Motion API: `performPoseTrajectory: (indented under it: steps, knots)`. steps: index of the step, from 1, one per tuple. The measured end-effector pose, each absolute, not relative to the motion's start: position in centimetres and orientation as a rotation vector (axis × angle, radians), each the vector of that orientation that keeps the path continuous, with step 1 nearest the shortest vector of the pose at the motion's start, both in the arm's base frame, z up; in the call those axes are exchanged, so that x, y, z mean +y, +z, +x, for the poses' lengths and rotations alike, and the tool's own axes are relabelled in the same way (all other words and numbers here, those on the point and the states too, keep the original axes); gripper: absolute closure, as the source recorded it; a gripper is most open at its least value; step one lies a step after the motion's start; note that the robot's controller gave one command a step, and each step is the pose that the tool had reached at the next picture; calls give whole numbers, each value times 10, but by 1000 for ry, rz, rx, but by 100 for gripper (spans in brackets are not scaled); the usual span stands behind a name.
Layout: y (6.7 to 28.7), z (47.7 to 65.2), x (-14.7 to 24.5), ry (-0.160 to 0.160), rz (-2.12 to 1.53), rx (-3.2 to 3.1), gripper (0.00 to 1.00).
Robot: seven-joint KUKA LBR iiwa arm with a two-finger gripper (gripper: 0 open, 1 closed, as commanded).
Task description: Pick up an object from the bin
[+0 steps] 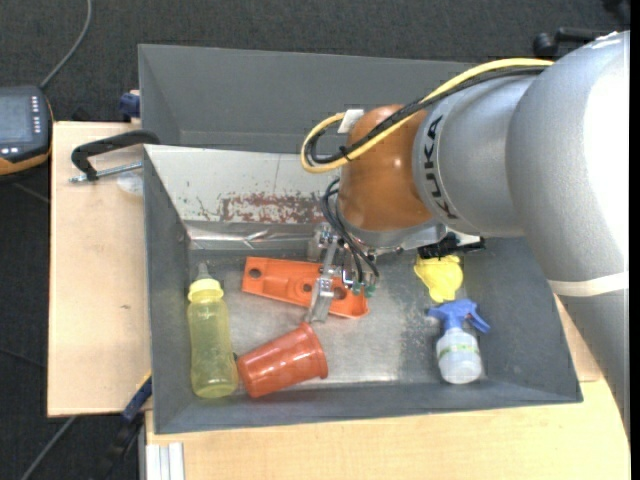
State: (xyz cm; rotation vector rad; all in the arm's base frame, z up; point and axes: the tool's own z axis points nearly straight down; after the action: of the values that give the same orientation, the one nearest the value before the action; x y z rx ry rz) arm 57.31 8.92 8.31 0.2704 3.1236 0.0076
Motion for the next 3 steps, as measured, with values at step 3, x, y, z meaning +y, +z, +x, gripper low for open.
performPoseTrajectory:
  steps: [3]
  knots:
    - [66,568,84,8,362,3119,100]
